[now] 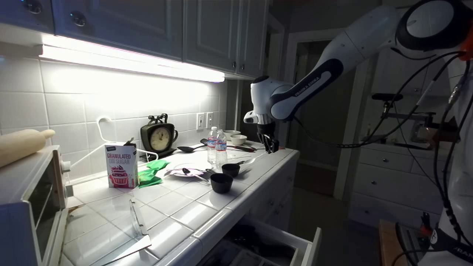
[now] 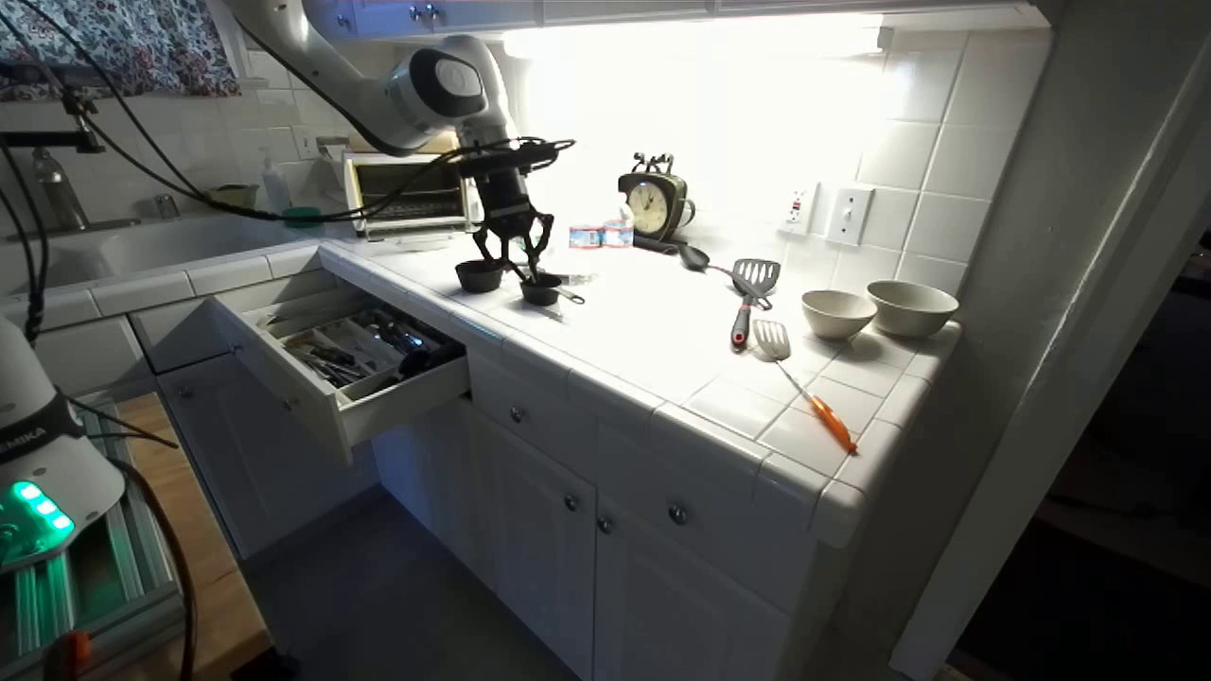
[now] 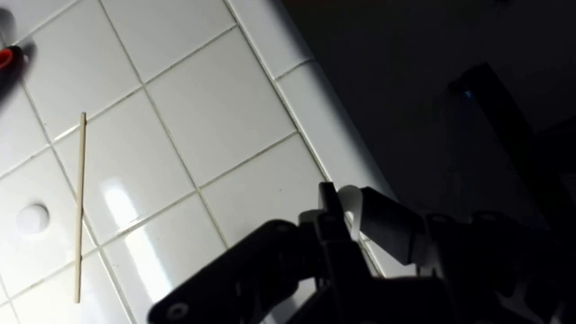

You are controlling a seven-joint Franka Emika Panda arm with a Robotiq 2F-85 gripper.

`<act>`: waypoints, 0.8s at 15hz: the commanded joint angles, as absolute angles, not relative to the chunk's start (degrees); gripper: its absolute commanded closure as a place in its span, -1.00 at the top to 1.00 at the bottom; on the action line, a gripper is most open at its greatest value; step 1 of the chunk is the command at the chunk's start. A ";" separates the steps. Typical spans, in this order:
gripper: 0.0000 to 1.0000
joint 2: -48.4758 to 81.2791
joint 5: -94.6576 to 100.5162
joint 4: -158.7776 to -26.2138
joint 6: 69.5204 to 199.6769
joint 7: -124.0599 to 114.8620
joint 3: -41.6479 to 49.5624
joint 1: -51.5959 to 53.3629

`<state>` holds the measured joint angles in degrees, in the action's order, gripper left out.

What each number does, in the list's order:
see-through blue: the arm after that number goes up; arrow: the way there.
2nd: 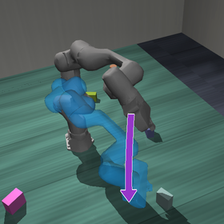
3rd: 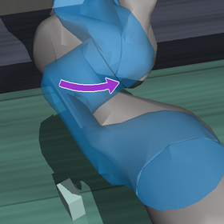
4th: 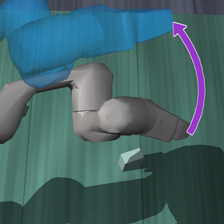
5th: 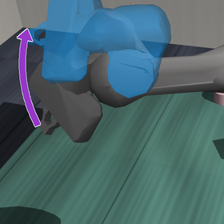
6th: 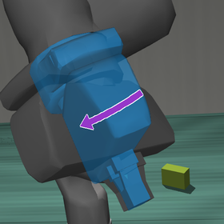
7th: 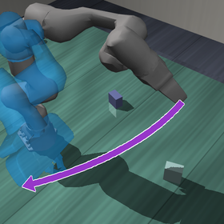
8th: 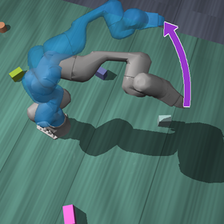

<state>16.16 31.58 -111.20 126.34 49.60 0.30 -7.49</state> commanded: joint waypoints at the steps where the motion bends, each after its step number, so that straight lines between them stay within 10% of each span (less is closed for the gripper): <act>1: -0.91 16.54 28.65 -112.14 127.95 56.52 0.70 -7.73; 12: -0.91 20.31 27.20 -111.13 130.38 62.95 0.78 -7.52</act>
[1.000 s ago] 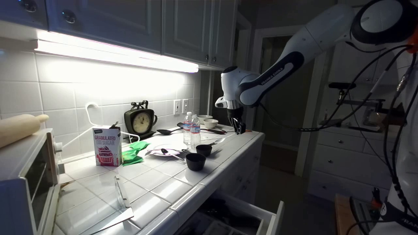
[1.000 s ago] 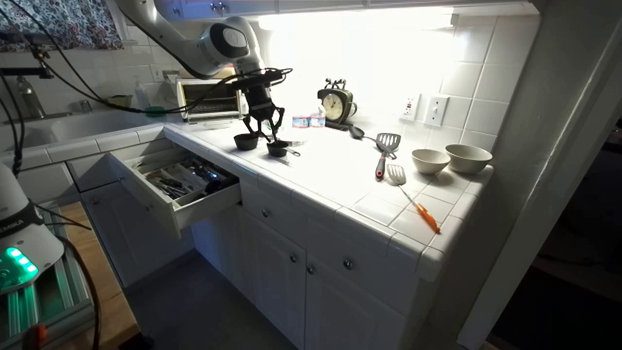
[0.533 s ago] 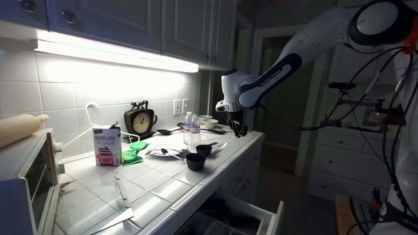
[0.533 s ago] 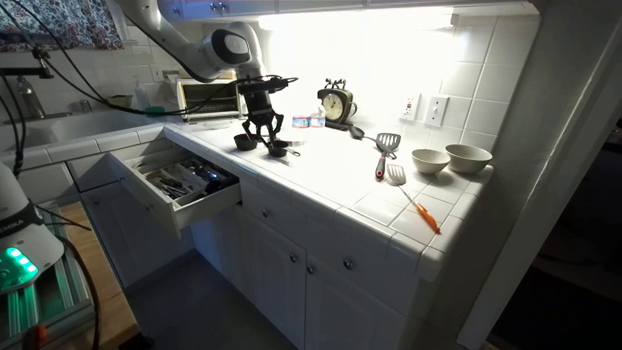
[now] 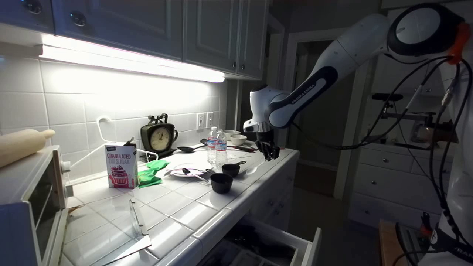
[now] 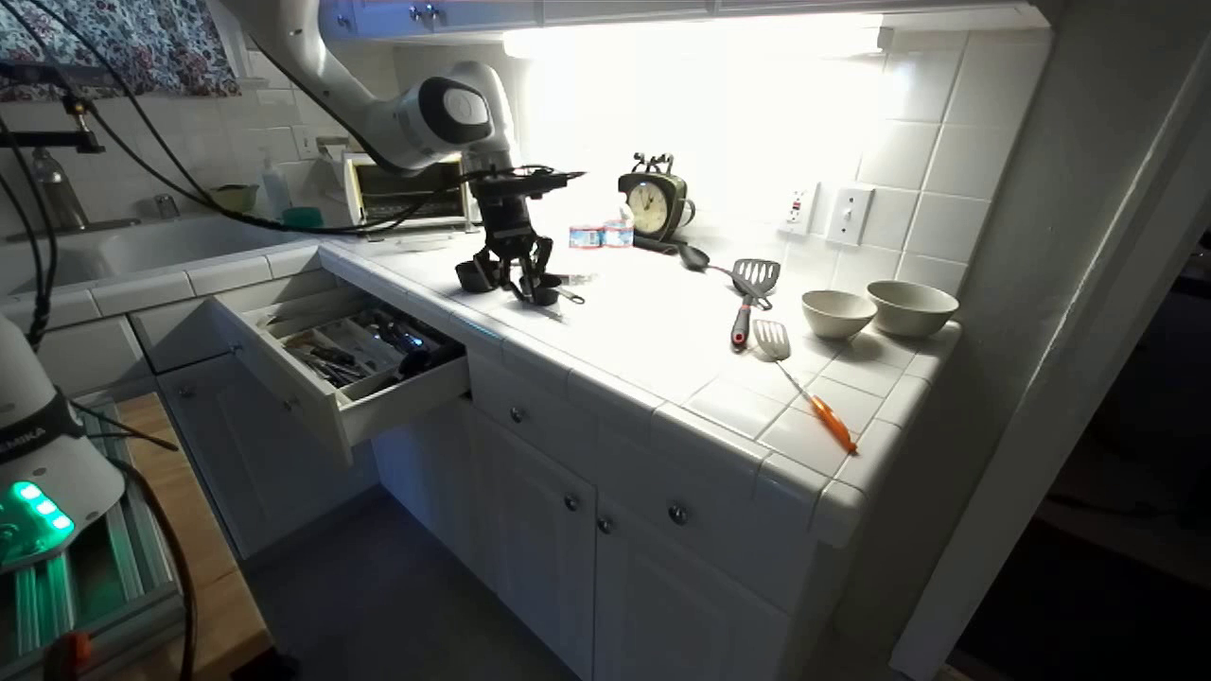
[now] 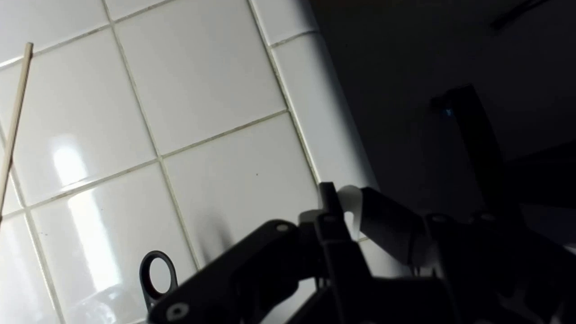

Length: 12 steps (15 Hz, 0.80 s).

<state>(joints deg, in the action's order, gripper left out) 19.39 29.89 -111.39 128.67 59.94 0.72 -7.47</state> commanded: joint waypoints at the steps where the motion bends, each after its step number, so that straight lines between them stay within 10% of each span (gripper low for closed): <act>1: -0.91 20.69 27.00 -110.98 130.80 63.08 0.76 -7.45; 12: -0.91 24.12 26.25 -109.05 132.86 62.99 0.67 -6.83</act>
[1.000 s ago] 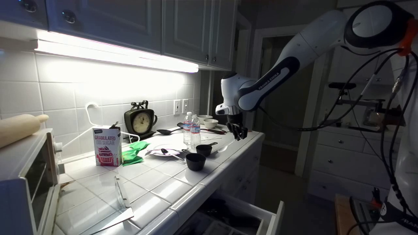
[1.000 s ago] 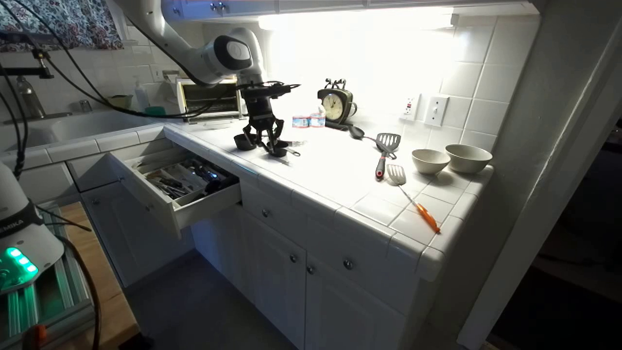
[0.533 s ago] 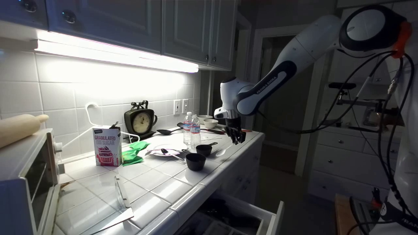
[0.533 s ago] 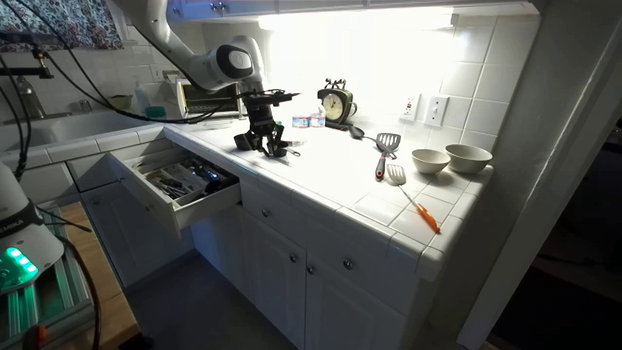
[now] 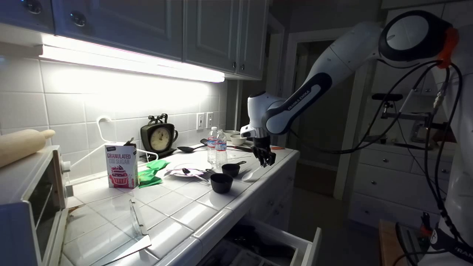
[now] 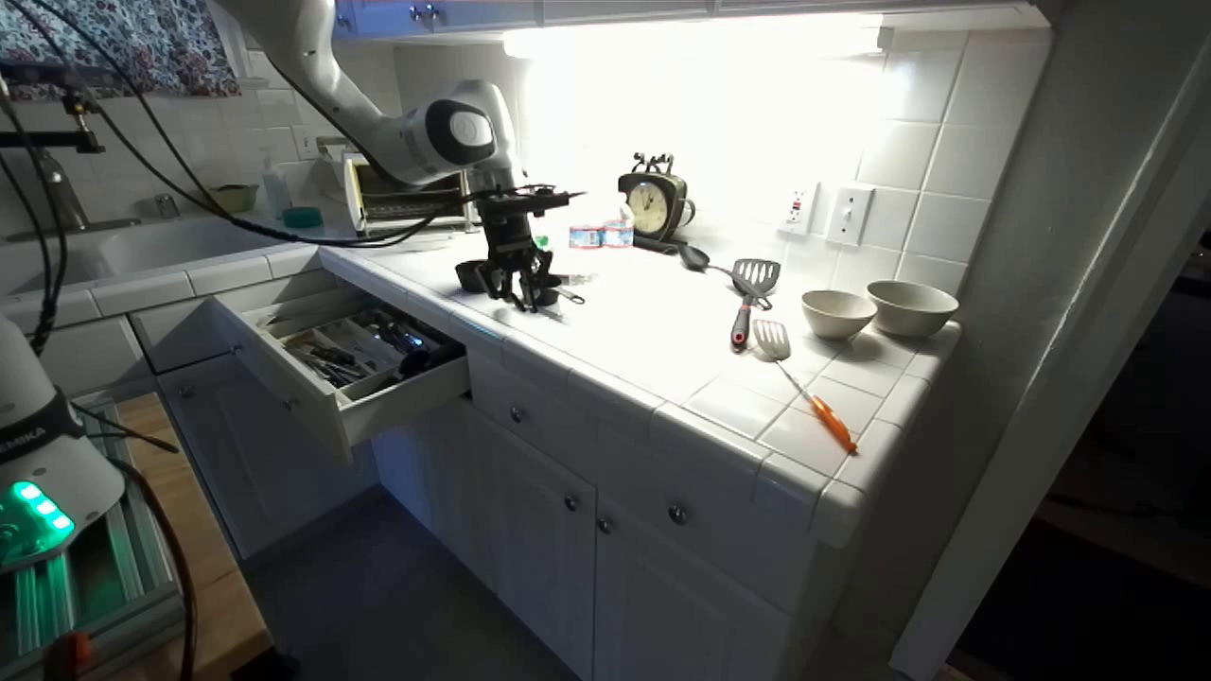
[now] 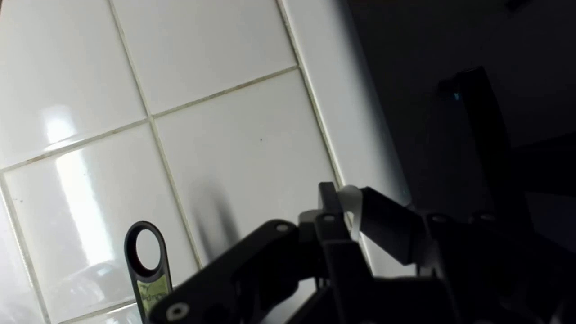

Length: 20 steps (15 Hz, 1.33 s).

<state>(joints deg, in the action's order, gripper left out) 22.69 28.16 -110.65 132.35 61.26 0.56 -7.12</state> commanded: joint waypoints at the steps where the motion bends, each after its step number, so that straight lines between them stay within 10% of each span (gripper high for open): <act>1: -0.91 24.39 26.19 -108.82 132.81 62.95 0.64 -6.81; 15: -0.86 26.86 26.97 -106.27 133.15 61.65 0.97 -6.30; 16: -0.24 26.92 27.07 -106.12 133.23 61.63 1.00 -6.27; 20: 0.26 26.93 26.95 -105.98 133.33 61.44 0.99 -6.21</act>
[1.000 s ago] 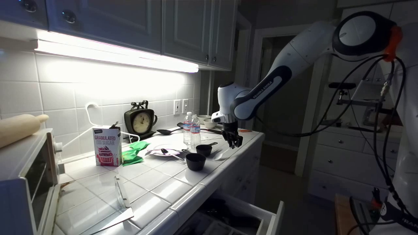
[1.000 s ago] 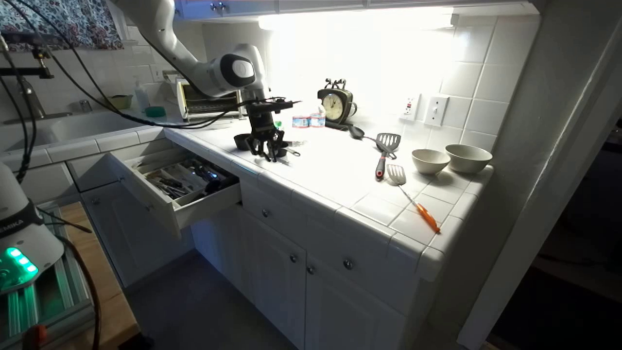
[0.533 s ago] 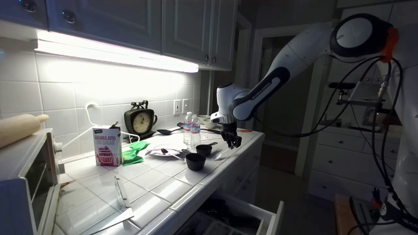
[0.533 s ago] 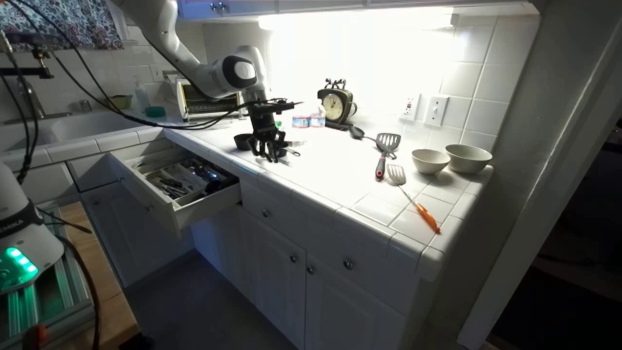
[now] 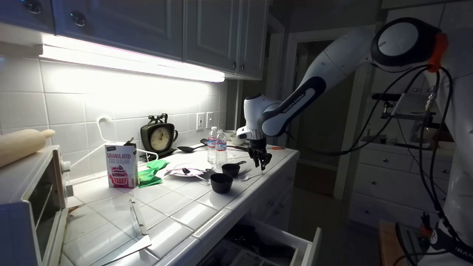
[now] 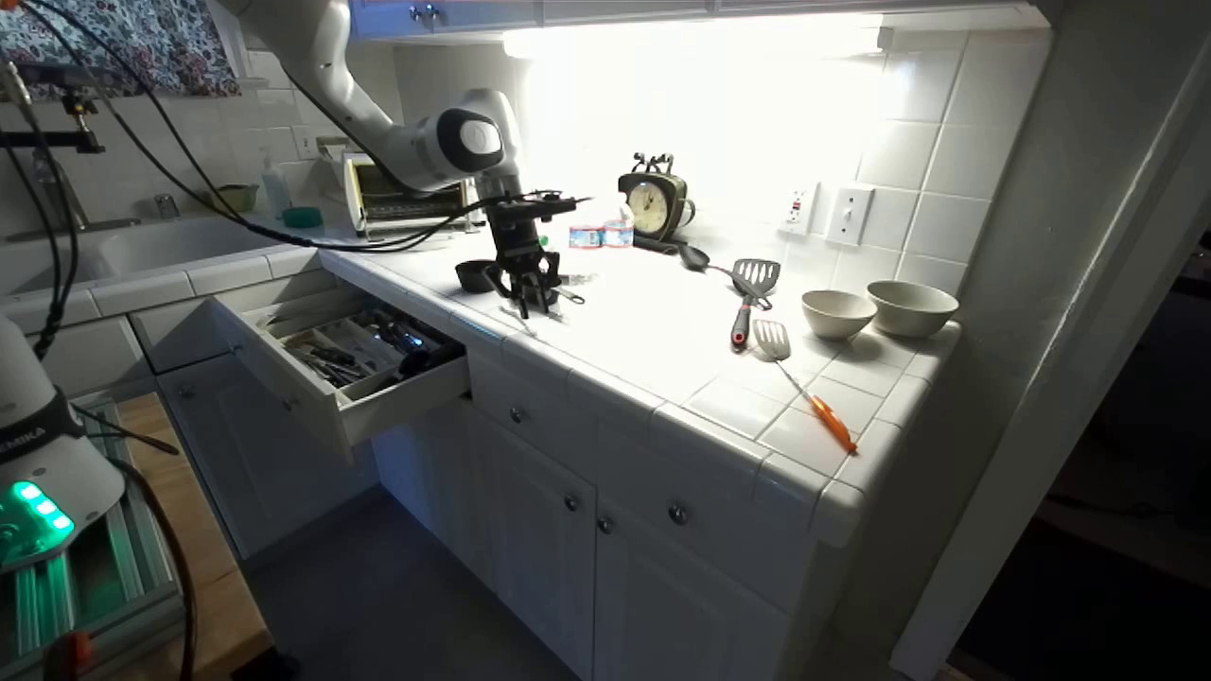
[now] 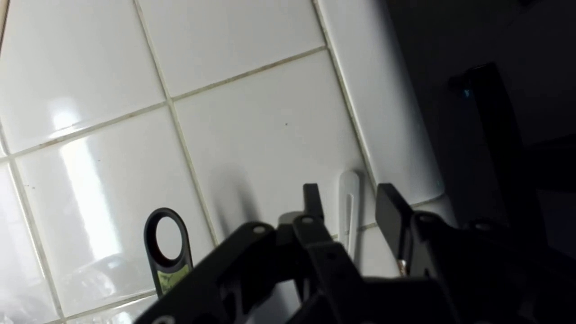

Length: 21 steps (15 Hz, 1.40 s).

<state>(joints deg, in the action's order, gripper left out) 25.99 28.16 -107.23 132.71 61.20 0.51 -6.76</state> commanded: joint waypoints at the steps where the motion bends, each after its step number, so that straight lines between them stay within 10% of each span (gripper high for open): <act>1: 0.42 26.68 26.57 -106.08 133.15 61.38 0.86 -6.24; 6: 1.00 22.34 19.01 -107.91 128.80 61.57 -1.10 -7.05; 21: 1.00 10.14 1.62 -112.34 120.73 30.54 -0.66 -4.51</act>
<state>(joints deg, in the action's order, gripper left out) 13.45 4.25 -108.74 119.57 37.98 -0.84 -5.37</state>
